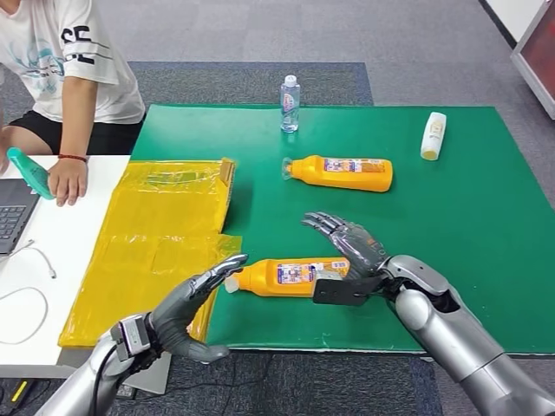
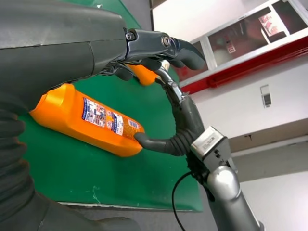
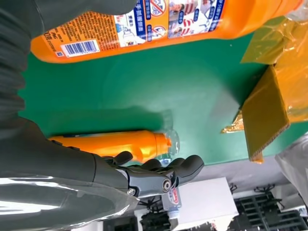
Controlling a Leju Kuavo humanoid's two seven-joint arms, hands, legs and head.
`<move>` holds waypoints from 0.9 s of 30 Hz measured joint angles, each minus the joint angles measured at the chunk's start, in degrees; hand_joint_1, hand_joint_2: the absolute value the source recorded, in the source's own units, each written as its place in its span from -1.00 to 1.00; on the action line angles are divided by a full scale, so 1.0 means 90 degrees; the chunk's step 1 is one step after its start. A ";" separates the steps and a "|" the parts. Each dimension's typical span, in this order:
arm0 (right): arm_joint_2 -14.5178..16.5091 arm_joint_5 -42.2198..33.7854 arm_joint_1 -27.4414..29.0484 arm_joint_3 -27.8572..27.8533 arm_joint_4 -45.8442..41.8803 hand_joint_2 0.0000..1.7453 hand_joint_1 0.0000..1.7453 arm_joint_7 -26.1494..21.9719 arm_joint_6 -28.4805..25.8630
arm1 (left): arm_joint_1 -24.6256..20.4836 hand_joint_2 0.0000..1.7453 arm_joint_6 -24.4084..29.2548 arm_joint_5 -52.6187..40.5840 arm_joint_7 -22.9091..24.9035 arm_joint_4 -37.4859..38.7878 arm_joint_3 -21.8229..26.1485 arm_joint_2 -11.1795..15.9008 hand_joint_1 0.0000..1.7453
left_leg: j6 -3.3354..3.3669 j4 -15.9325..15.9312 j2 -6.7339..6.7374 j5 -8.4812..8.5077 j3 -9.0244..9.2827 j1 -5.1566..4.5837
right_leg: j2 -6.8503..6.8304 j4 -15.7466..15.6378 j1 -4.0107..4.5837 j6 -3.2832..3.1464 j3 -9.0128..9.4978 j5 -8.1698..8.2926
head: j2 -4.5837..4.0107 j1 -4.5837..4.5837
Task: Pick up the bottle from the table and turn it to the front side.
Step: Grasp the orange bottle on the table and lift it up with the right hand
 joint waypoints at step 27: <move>-0.0311 -0.0159 0.0067 0.0316 0.0744 1.00 -1.00 0.0250 -0.0022 | -0.0162 1.00 0.2066 -0.2011 0.0565 0.0299 -0.0106 -0.0039 -1.00 | 0.0000 0.0000 0.0000 0.0000 0.0000 0.0000 | 0.0000 -0.0001 -0.0003 0.0000 -0.0001 0.0001 | 0.0000 0.0000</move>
